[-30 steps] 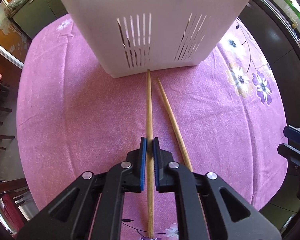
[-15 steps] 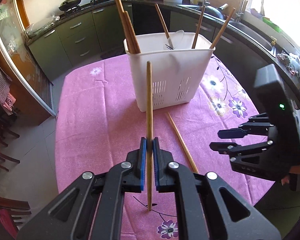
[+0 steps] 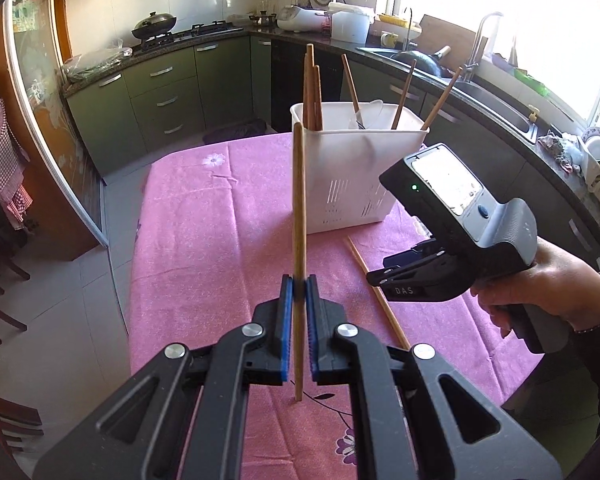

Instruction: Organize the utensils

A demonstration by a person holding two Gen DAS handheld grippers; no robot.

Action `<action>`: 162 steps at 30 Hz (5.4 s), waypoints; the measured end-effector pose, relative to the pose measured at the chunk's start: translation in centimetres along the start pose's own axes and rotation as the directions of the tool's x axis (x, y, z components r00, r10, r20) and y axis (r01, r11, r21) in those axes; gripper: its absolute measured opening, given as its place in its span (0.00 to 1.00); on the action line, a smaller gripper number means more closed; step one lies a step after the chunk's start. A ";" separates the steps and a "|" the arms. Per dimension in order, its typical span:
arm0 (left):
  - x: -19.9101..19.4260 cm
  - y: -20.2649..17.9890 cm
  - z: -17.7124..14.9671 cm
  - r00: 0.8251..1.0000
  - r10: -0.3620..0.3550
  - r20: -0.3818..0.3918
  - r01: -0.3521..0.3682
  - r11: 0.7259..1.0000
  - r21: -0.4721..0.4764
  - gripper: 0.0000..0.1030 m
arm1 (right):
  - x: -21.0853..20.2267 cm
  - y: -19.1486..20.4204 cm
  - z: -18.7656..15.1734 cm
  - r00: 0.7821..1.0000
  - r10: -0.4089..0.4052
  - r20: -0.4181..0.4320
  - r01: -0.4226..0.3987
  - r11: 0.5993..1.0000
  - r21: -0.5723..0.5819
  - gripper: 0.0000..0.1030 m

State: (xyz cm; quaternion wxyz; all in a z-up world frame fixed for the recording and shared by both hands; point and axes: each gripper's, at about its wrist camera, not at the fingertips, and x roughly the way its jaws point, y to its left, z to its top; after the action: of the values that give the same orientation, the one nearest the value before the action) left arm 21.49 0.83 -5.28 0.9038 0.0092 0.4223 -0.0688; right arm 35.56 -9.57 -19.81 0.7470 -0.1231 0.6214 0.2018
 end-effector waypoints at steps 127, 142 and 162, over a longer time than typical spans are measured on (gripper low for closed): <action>-6.9 -3.9 -1.6 0.888 0.107 0.446 -0.089 0.994 -0.063 0.93 | -21.1 -4.4 2.6 0.816 0.005 0.579 -0.002 1.000 -0.007 0.07; -6.9 -3.2 -4.2 0.895 0.115 0.432 -0.093 0.993 -0.073 0.93 | -24.9 -3.4 -10.9 0.667 0.022 0.745 -0.015 1.000 -0.016 0.31; -11.7 -2.9 -12.3 0.893 0.145 0.426 -0.105 0.988 -0.116 0.93 | -21.2 1.4 -34.3 0.470 -0.148 0.870 0.055 0.989 0.138 0.95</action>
State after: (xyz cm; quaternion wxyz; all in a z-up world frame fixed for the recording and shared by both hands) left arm 4.27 0.22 -4.12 0.9770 -0.0199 0.2123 0.0080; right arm 1.73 -26.41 -5.79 0.9748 -0.0048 0.1517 0.1633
